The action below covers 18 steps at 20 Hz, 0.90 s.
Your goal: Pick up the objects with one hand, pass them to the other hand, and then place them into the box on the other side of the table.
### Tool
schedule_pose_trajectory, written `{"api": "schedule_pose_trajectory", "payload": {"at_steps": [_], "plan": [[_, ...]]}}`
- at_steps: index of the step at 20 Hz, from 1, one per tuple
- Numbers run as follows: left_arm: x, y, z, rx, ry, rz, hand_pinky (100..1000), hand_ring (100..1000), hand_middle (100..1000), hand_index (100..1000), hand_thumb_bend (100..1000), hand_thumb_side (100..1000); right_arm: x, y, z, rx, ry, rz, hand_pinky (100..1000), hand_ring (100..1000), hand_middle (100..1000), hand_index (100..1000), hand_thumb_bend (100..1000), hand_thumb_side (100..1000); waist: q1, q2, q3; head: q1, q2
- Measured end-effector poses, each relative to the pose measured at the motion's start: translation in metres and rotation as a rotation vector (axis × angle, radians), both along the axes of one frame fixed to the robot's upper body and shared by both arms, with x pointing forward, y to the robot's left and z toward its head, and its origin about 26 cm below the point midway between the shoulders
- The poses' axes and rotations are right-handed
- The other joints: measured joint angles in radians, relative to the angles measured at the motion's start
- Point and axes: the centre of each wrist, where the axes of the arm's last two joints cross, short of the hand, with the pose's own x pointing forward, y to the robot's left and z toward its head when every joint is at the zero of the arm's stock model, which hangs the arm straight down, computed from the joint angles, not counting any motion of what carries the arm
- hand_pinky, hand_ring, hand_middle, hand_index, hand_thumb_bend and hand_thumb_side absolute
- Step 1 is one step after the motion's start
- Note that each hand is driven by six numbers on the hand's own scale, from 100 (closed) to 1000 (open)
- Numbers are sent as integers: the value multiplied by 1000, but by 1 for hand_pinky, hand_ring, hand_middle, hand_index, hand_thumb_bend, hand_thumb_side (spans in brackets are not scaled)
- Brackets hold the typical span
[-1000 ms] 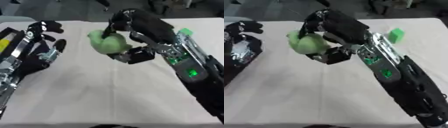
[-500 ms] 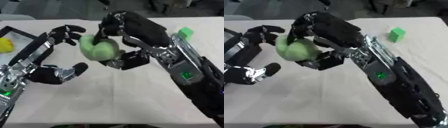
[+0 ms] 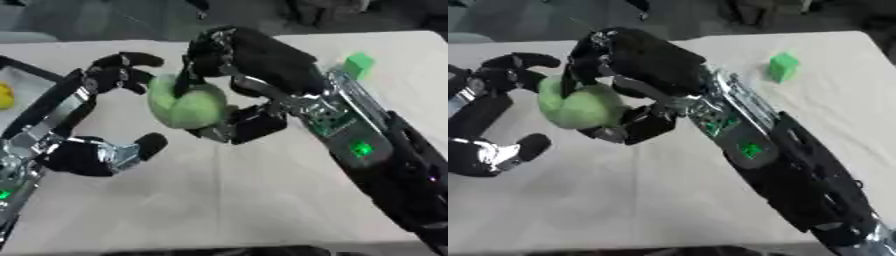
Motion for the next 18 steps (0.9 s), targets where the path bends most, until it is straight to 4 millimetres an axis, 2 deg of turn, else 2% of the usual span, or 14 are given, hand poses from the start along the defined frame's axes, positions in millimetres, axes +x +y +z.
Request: {"api": "schedule_pose_trajectory", "payload": {"at_steps": [9,18], "plan": [[-1,-8,-1,-47,18,59,758,1000,880,798,439,573,-1,1,0,-8,17,16,599,542,347,384,122,100,-4,1,0,-3,0],[-3,-14,-4,-31,22,35,762,1000,895,820,432,569,-1,2,0,-8,23,28,585,540,347,384,117,100,-3,2,-4,-3,0]]}}
